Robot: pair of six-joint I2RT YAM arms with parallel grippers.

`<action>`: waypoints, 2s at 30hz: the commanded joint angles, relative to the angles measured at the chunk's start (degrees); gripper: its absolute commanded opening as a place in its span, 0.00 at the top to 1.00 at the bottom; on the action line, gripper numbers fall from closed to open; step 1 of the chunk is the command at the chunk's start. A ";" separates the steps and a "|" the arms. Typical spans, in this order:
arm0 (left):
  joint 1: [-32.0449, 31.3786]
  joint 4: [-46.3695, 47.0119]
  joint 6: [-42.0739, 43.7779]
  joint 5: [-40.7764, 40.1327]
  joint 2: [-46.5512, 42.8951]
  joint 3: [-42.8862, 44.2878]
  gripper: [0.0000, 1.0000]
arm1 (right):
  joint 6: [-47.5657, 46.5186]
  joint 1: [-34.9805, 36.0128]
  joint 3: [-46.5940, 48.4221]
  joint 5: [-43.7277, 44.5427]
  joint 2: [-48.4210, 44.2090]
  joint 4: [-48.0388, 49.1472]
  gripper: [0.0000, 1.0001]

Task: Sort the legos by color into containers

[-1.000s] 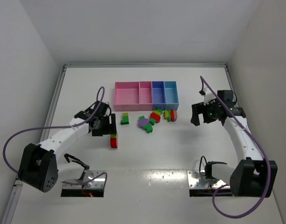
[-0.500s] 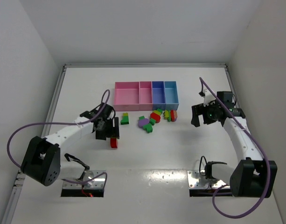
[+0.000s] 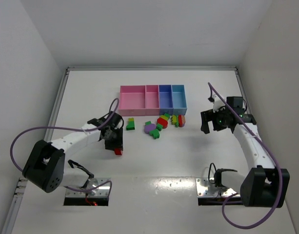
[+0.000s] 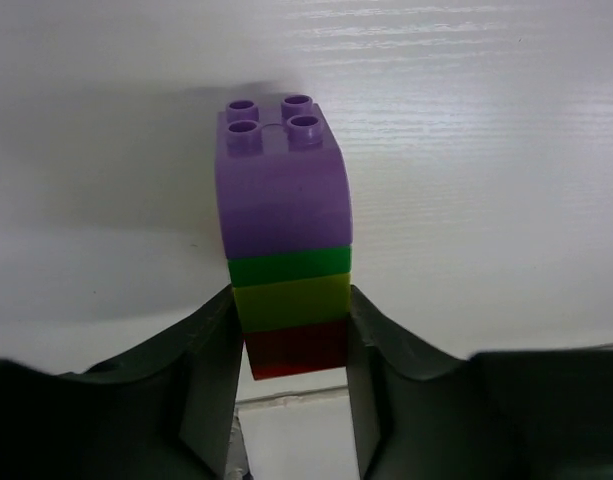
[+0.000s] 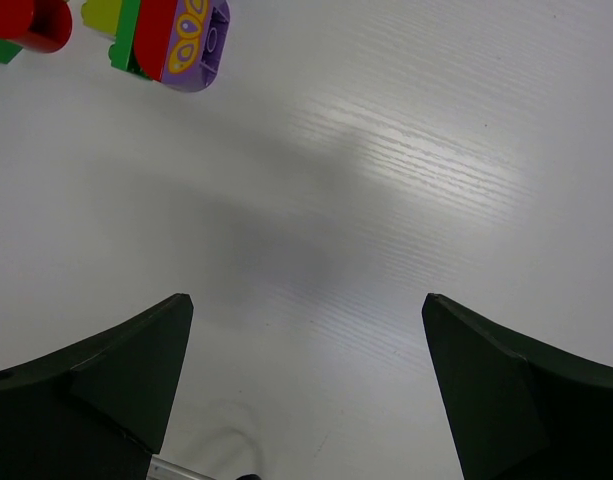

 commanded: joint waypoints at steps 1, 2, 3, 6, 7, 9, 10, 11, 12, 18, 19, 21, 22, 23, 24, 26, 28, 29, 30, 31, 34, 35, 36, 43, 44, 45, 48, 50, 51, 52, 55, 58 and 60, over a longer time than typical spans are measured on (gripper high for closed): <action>-0.44 -0.78 -1.44 1.16 -0.01 -0.52 0.60 | -0.74 -0.08 -0.17 0.96 -1.33 2.04 0.01; -0.44 -0.79 -1.44 1.17 -0.01 -0.52 0.62 | -0.74 -0.08 -0.17 0.96 -1.33 2.04 0.01; -0.44 -1.57 -1.44 1.17 -0.71 -0.52 0.65 | -0.74 -0.08 -0.17 0.96 -0.81 2.04 0.01; -0.44 -2.89 -0.91 1.17 -1.42 0.79 0.73 | -0.74 -0.08 -0.17 0.36 -0.81 2.04 0.01; -0.44 -2.90 -0.21 1.69 -2.11 0.80 0.83 | -0.74 -0.08 -0.17 0.35 -0.81 2.04 0.01; -0.44 -3.60 2.67 2.39 -2.82 2.55 0.91 | -0.74 -0.08 0.44 -0.18 -0.81 2.04 0.01; -0.44 -3.60 4.35 3.70 -2.82 3.34 1.00 | -0.74 -0.08 0.45 -2.01 -0.81 2.04 0.01; -0.44 -3.60 8.63 4.58 -2.82 5.52 1.00 | -0.74 -0.08 0.97 -4.29 -0.29 2.04 0.01; -0.44 -3.60 11.28 6.16 -2.82 6.68 1.00 | -0.74 -0.08 1.67 -4.31 -0.28 2.04 0.01; 1.66 -3.07 29.39 28.47 -3.34 14.68 1.00 | -3.55 0.63 7.03 -24.49 3.84 -0.24 0.01; 1.66 -3.07 31.50 30.68 -3.35 16.34 1.00 | -5.12 0.63 8.26 -30.88 4.98 -2.25 0.01; 2.19 -3.07 37.04 39.02 -2.21 17.67 1.00 | -5.66 0.63 11.94 -36.19 8.50 -3.58 0.03; 2.19 -3.07 38.37 41.22 -1.51 18.98 1.00 | -5.66 1.15 13.09 -40.48 9.38 -3.58 0.03; 2.19 -3.07 40.82 43.94 0.06 19.60 1.00 | -5.66 1.15 14.24 -42.26 10.17 -4.11 0.03; 2.19 -3.07 41.62 47.19 0.08 20.30 1.00 | -5.66 1.67 16.51 -43.76 11.66 -4.11 0.04; 2.72 -2.29 43.90 50.28 0.87 21.97 1.00 | -5.66 2.38 18.54 -47.98 13.07 -4.11 0.05; 2.72 -2.28 44.44 54.67 1.57 22.68 1.00 | -4.18 2.91 20.66 -52.63 15.18 -3.50 0.08; 2.72 -2.28 44.44 56.17 2.27 23.47 1.00 | -3.56 3.61 20.66 -54.13 15.71 -2.63 0.11; 2.72 -2.28 44.44 58.80 2.28 23.47 1.00 | -3.55 4.14 21.19 -56.75 15.72 -1.92 0.12; 2.72 -2.28 44.44 59.87 2.80 24.26 1.00 | -3.55 4.66 21.19 -57.48 16.41 -1.04 0.14; 2.72 -2.28 44.44 64.17 3.94 26.01 1.00 | -3.55 7.30 21.19 -58.71 16.42 0.02 0.24; 2.72 -1.76 43.92 65.05 4.55 26.81 1.00 | -4.42 8.61 21.19 -59.24 16.94 0.54 0.26; 2.72 -1.75 43.39 65.85 4.56 26.81 1.00 | -5.04 9.23 21.19 -59.76 16.95 0.55 0.28; 2.72 -1.23 42.86 67.08 6.32 28.75 1.00 | -4.27 15.03 24.26 -61.61 18.18 -0.51 0.31; 2.72 -0.70 42.34 67.08 6.32 28.75 1.00 | -3.65 15.65 24.27 -61.61 18.70 0.19 0.31; 2.72 -0.70 42.33 67.08 6.93 28.75 1.00 | -1.99 16.87 24.27 -61.61 18.70 1.85 0.31; 2.72 -0.17 41.81 66.47 7.54 29.88 1.00 | 2.40 19.07 24.27 -62.23 19.84 5.98 0.31; 2.72 -0.17 41.81 65.95 7.55 29.89 1.00 | 4.08 19.95 24.79 -62.75 19.85 7.66 0.31; 2.72 -0.17 41.81 65.94 8.16 30.41 1.00 | 5.40 20.83 24.79 -62.76 20.54 9.23 0.31; 2.72 -0.17 41.81 65.94 8.16 30.42 1.00 | 6.19 20.84 24.79 -62.76 21.07 10.29 0.31; 2.19 -0.17 41.81 65.33 8.86 31.56 1.00 | 8.65 22.41 25.32 -62.76 22.13 13.28 0.31; 1.67 -0.17 41.81 65.33 10.00 32.79 1.00 | 10.85 23.73 26.55 -63.28 24.06 15.13 0.31; 1.66 -0.17 41.81 65.33 10.01 32.79 1.00 | 11.82 24.27 27.34 -63.28 25.38 16.45 0.32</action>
